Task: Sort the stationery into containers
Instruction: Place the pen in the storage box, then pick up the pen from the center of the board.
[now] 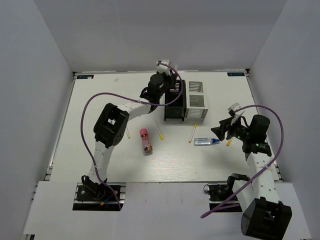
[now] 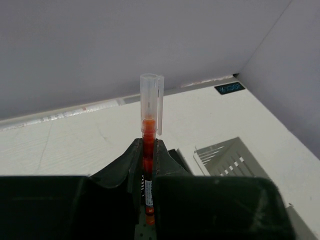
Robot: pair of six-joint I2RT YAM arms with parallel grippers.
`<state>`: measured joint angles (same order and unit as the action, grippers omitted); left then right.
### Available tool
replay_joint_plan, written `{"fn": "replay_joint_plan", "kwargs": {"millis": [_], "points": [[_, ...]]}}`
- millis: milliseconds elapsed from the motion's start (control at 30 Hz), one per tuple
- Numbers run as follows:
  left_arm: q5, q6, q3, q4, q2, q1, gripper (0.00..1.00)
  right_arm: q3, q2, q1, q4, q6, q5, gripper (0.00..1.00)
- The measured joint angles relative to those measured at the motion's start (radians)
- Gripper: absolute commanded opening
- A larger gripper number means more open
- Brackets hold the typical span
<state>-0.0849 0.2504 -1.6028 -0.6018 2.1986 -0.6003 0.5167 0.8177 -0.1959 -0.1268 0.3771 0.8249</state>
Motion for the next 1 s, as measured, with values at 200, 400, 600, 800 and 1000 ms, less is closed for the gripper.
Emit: {"fn": "replay_joint_plan", "kwargs": {"millis": [200, 400, 600, 800, 1000], "points": [[-0.027, -0.029, 0.001, 0.002, 0.006, -0.009, 0.69, -0.008, 0.0, 0.0, 0.002, 0.008, 0.007, 0.9], [-0.03, -0.043, 0.047, -0.001, -0.029, -0.014, 1.0, -0.008, 0.008, 0.0, 0.002, 0.038, 0.02, 0.9], [-0.014, -0.044, 0.217, 0.093, -0.273, -0.013, 1.0, 0.005, 0.105, 0.0, -0.031, 0.087, 0.036, 0.62], [-0.051, -0.045, 0.368, 0.352, -0.701, -0.003, 1.0, 0.013, 0.124, 0.002, -0.085, 0.153, 0.068, 0.36], [-0.196, -0.006, 0.468, 0.697, -0.969, 0.014, 1.0, 0.075, 0.159, 0.024, -0.172, 0.21, 0.057, 0.54]]}}
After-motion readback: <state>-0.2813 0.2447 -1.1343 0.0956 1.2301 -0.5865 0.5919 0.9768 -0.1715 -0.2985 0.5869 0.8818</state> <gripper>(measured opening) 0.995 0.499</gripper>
